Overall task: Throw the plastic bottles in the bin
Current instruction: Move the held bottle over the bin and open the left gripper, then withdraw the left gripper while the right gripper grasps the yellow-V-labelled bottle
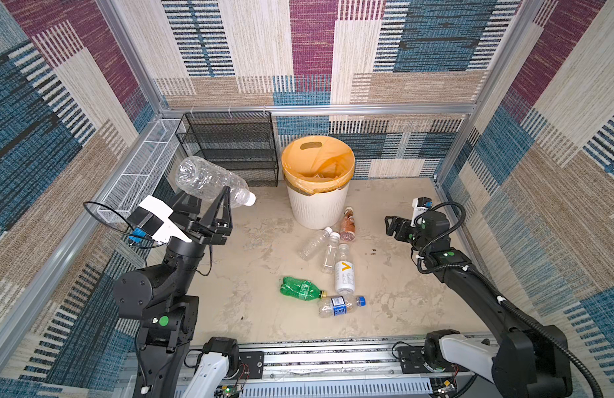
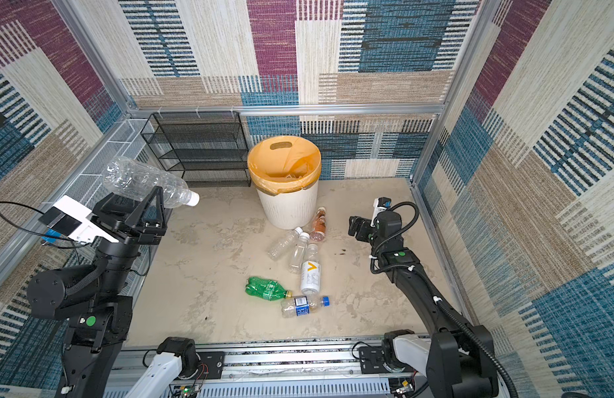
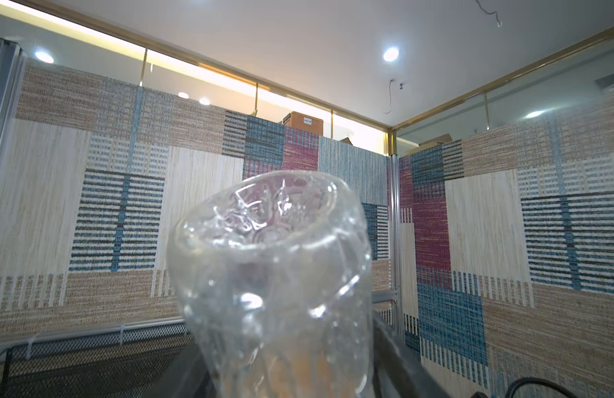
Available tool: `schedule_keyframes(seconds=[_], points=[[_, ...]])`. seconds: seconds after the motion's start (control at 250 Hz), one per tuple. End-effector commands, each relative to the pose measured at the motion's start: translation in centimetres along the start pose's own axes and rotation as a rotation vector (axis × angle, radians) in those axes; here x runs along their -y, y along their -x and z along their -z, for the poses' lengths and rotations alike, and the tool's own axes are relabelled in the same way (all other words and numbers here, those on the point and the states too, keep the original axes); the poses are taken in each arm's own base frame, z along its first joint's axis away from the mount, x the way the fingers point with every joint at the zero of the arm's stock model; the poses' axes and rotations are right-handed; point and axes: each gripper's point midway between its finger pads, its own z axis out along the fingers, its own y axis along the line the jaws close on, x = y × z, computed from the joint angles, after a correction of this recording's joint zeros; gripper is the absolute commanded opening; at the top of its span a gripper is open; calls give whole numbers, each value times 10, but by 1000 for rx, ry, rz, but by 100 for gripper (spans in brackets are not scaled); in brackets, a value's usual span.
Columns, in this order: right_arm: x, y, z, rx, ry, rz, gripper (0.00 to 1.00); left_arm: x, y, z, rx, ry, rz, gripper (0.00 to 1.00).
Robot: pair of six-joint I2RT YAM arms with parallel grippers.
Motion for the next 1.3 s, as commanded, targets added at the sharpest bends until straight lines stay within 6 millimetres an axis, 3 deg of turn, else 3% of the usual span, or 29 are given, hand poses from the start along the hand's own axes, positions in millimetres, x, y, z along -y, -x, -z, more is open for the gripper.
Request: schedule_keyframes(seconds=[0.0,0.048,0.112,0.192,0.264,0.356,0.392,0.464,0.484,0.712,0.84,1.028,1.148,1.296], points=[[-2,12,3,52,4,-13,93,2,29,-19,116,-33,-54,63],[-3,12,2,53,9,-17,93,-4,24,-41,101,-41,-36,63],[-5,12,2,54,22,-27,93,-20,3,-80,29,-36,42,62],[-7,9,1,47,37,-37,93,-31,-42,-137,-151,-76,182,60],[-9,6,0,32,51,-40,93,-19,-96,-175,-376,-166,263,60],[-14,3,2,11,80,-38,92,-15,-166,-191,-647,-153,266,75],[-16,3,4,10,85,-36,93,-16,-184,-191,-713,-146,272,80],[-14,3,8,18,76,-25,93,-22,-198,-191,-757,-120,266,94],[-14,3,8,20,74,-22,94,-23,-198,-191,-756,-116,260,100],[-15,-2,7,1,86,-18,94,-35,-154,-173,-629,-24,150,99],[-16,-7,4,-20,92,-20,93,-43,-155,-153,-666,13,129,99],[-18,-21,3,-72,74,0,93,-62,-193,-104,-802,92,107,98],[-28,-40,0,-125,75,15,93,-90,-234,-55,-908,218,197,96],[-53,-75,-5,-238,93,35,93,-95,-283,6,-1032,274,274,95]])
